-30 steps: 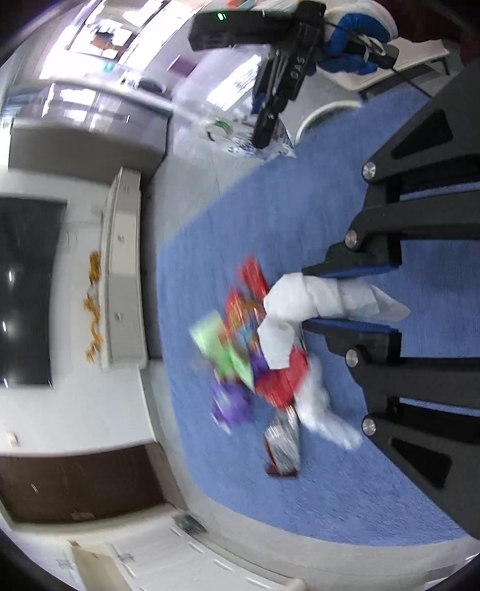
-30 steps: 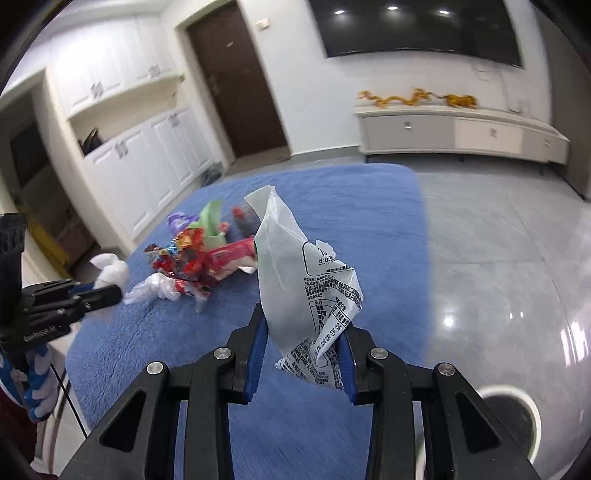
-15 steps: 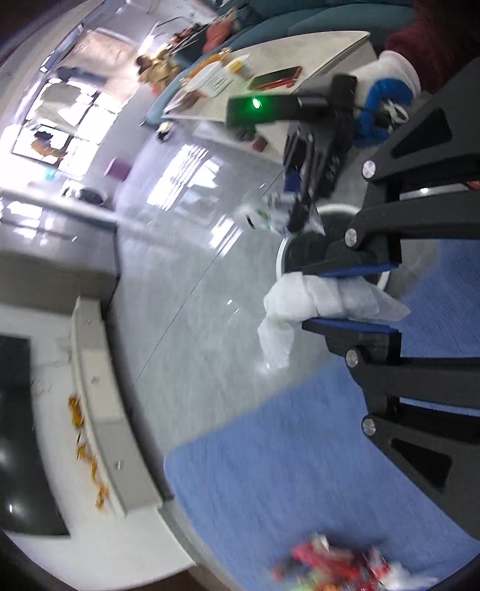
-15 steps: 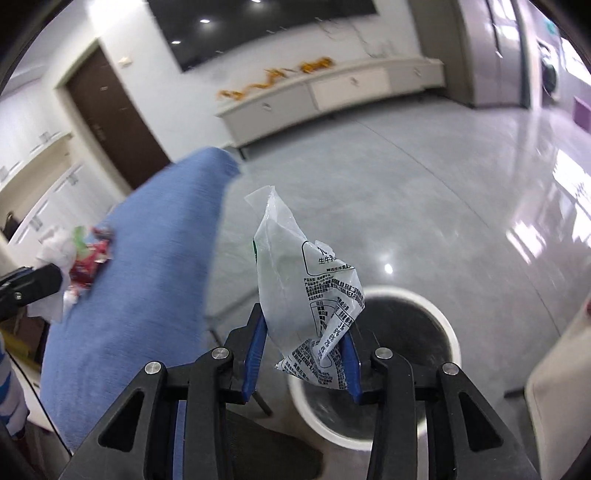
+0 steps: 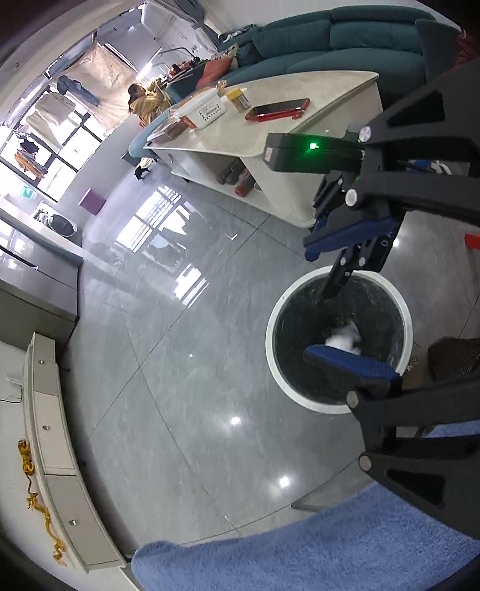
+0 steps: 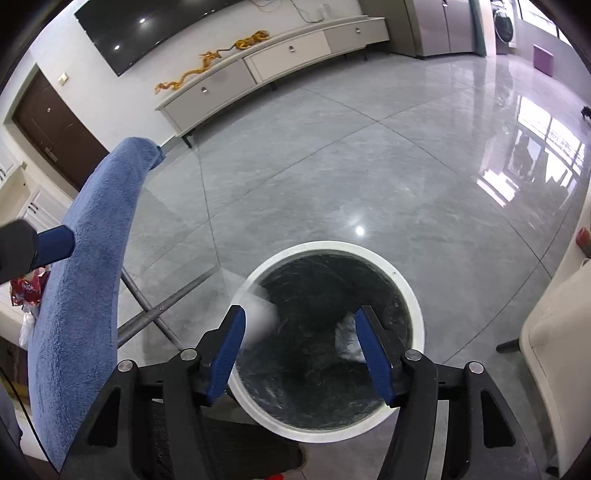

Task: Collect trash
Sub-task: 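Carry both items over the trash bin and open both tools to drop them, then return both open tools from the bin to the wrapper pile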

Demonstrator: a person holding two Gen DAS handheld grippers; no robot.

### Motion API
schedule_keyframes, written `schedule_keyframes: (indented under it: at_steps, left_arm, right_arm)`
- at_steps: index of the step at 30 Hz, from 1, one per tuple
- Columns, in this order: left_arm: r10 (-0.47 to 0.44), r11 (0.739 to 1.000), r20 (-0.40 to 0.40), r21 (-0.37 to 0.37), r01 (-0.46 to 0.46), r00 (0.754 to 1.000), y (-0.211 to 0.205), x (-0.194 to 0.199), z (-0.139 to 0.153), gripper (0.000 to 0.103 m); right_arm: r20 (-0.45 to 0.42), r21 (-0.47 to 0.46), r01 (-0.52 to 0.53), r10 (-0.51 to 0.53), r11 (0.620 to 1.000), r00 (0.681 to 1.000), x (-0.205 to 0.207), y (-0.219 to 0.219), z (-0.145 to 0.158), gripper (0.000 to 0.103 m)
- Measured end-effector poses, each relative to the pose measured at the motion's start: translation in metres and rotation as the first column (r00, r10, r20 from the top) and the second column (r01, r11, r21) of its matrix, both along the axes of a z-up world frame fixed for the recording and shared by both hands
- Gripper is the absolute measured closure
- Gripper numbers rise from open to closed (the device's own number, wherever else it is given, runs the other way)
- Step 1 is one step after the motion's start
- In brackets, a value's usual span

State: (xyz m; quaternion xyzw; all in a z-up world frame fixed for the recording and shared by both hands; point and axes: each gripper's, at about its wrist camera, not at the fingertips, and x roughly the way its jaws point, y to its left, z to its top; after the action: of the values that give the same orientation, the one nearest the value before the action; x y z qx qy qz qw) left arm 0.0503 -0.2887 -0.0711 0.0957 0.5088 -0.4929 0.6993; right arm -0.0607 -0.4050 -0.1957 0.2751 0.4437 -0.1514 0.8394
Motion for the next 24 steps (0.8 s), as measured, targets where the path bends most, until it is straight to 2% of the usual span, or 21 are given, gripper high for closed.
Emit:
schedule_keyframes:
  at_steps: [5, 9, 13, 17, 24]
  left_arm:
    - [0.0, 1.0, 0.016, -0.007, 0.0, 1.0, 0.0, -0.006, -0.002, 0.052]
    - [0.032, 0.999, 0.061, -0.036, -0.03, 0.998, 0.009, -0.008, 0.012, 0.052]
    - [0.076, 0.994, 0.119, -0.084, -0.066, 0.99, 0.03, -0.001, 0.034, 0.052]
    - [0.084, 0.993, 0.142, -0.092, -0.071, 0.986, 0.051, 0.005, 0.052, 0.052]
    - [0.152, 0.982, 0.173, -0.141, -0.128, 0.973, 0.101, 0.02, 0.079, 0.052]
  right_arm:
    - [-0.002, -0.001, 0.029, -0.029, 1.0, 1.0, -0.011, -0.004, 0.003, 0.041]
    - [0.036, -0.014, 0.066, -0.066, 0.998, 0.997, -0.023, -0.001, 0.019, 0.041]
    - [0.066, -0.022, 0.074, -0.072, 0.997, 0.995, -0.031, 0.002, 0.034, 0.041]
    - [0.1, -0.041, 0.064, -0.06, 0.997, 0.993, -0.033, 0.012, 0.051, 0.041]
    - [0.152, -0.077, 0.032, -0.02, 0.997, 0.988, -0.03, 0.035, 0.084, 0.041]
